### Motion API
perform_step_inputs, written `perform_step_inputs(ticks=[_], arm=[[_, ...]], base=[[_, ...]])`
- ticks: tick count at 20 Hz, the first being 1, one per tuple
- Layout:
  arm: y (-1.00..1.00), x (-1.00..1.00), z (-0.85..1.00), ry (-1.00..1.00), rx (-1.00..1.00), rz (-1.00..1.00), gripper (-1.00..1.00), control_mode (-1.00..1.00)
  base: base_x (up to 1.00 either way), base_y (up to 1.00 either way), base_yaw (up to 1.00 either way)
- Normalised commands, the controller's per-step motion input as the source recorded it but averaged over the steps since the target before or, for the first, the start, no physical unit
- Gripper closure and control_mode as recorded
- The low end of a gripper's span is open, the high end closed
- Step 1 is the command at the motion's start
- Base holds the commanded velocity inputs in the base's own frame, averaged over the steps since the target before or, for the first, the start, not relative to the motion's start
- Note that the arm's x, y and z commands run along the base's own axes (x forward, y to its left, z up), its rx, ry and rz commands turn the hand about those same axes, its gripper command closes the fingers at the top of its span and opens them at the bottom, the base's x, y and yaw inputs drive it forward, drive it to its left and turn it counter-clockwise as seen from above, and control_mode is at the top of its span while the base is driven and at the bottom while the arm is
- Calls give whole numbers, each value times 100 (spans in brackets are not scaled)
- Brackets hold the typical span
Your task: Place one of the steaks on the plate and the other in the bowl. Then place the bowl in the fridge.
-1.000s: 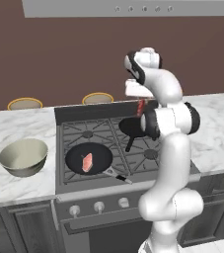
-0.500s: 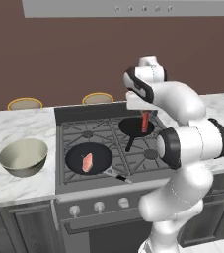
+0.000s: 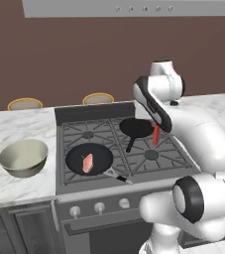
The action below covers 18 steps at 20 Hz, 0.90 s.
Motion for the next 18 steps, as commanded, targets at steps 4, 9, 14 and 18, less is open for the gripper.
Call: perform_step_inputs(ticks=[4, 9, 14, 18], arm=[[0, -62, 17, -3, 0, 0, 100, -100], [0, -7, -25, -13, 0, 0, 100, -100], [-6, 0, -38, -6, 0, 0, 100, -100], [-5, -1, -19, 0, 0, 0, 100, -100]], base=[[0, 0, 0], [0, 0, 0], [0, 0, 0], [0, 0, 0]])
